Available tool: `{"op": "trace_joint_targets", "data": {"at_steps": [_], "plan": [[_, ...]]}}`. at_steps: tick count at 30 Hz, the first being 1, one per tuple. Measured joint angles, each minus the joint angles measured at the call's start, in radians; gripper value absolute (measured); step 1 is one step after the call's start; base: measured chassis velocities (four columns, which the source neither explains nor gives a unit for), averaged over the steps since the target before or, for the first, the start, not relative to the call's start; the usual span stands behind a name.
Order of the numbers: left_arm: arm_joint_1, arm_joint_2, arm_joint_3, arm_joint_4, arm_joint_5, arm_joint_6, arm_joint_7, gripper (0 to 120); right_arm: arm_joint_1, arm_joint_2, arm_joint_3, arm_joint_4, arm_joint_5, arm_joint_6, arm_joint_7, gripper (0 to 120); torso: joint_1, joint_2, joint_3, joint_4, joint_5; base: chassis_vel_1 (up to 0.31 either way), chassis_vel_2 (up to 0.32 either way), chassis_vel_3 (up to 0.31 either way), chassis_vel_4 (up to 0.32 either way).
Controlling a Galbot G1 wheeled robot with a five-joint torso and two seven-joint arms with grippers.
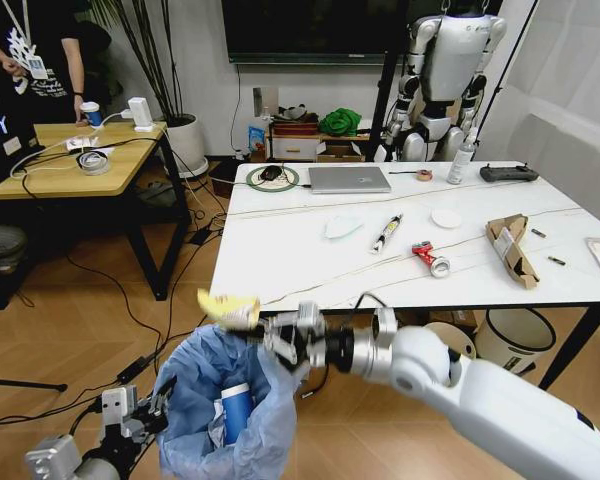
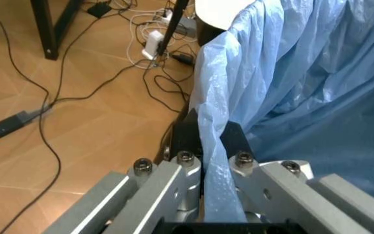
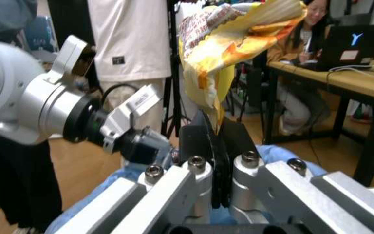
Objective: Pick up the trash bin and place the trash from the table into it.
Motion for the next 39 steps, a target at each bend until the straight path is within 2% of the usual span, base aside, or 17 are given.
{"op": "trace_joint_targets", "data": {"at_steps": [11, 13, 15, 16, 20, 23, 25, 29, 30, 34, 35, 37, 39], "plan": [[-0.002, 0.002, 0.014, -0.013, -0.014, 0.008, -0.008, 0, 0.021, 0.006, -0.019, -0.004, -0.037, 0.000, 0.004, 0, 0.000, 0.000, 0.000, 0.0002, -0.0001, 0.000, 0.000, 0.000, 0.000], [-0.004, 0.001, 0.020, -0.015, -0.019, 0.012, -0.010, 0, 0.020, 0.007, -0.013, -0.015, -0.055, 0.007, 0.001, 13, 0.000, 0.000, 0.000, 0.0001, -0.0002, 0.000, 0.000, 0.000, 0.000], [-0.005, 0.001, 0.020, -0.015, -0.019, 0.013, -0.010, 0, 0.020, 0.007, -0.009, -0.021, -0.058, 0.010, 0.001, 21, 0.000, 0.000, 0.000, 0.0002, -0.0001, 0.000, 0.000, 0.000, 0.000], [-0.005, 0.001, 0.020, -0.015, -0.019, 0.013, -0.010, 0, 0.020, 0.007, -0.009, -0.021, -0.058, 0.010, 0.001, 21, 0.000, 0.000, 0.000, 0.0002, -0.0001, 0.000, 0.000, 0.000, 0.000], [-0.012, 0.003, 0.018, -0.016, -0.021, 0.017, -0.010, 0, 0.020, 0.006, -0.006, -0.024, -0.065, 0.012, 0.001, 36, 0.000, 0.000, 0.000, 0.0001, -0.0002, 0.000, 0.000, 0.000, 0.000], [-0.015, 0.002, 0.018, -0.016, -0.022, 0.019, -0.011, 0, 0.017, 0.003, -0.004, -0.028, -0.074, 0.015, 0.002, 51, 0.000, 0.000, 0.000, 0.0001, -0.0001, 0.000, 0.000, 0.000, 0.000], [-0.015, 0.002, 0.018, -0.016, -0.022, 0.019, -0.011, 0, 0.016, 0.002, -0.001, -0.029, -0.077, 0.016, 0.003, 53, 0.000, 0.000, 0.000, 0.0001, -0.0002, 0.000, 0.000, 0.000, 0.000], [-0.016, 0.000, 0.018, -0.016, -0.017, 0.020, -0.011, 0, 0.014, 0.022, 0.058, -0.039, -0.059, 0.018, 0.045, 73, 0.000, 0.000, 0.000, 0.0000, -0.0002, 0.000, 0.000, 0.000, 0.000], [-0.016, 0.000, 0.018, -0.016, -0.017, 0.020, -0.011, 0, 0.014, 0.022, 0.058, -0.039, -0.059, 0.018, 0.045, 73, 0.000, 0.000, 0.000, 0.0000, -0.0002, 0.000, 0.000, 0.000, 0.000], [-0.016, -0.001, 0.017, -0.010, -0.010, 0.020, -0.009, 0, 0.034, 0.061, 0.144, -0.078, -0.032, -0.009, 0.199, 88, 0.000, 0.000, 0.000, 0.0001, -0.0002, 0.000, 0.000, 0.000, 0.000], [-0.016, -0.001, 0.017, -0.010, -0.010, 0.020, -0.009, 0, 0.034, 0.061, 0.144, -0.078, -0.032, -0.009, 0.199, 88, 0.000, 0.000, 0.000, 0.0001, -0.0002, 0.000, 0.000, 0.000, 0.000], [-0.016, -0.002, 0.017, -0.009, -0.008, 0.020, -0.008, 0, 0.042, 0.078, 0.181, -0.102, -0.033, -0.044, 0.288, 97, 0.000, 0.000, 0.000, 0.0001, -0.0002, 0.000, 0.000, 0.000, 0.000], [-0.016, -0.003, 0.014, -0.008, -0.006, 0.020, -0.007, 0, 0.060, 0.110, 0.226, -0.145, -0.031, -0.109, 0.412, 100, 0.000, 0.000, 0.000, 0.0000, -0.0001, 0.000, 0.000, 0.000, 0.000]]}}
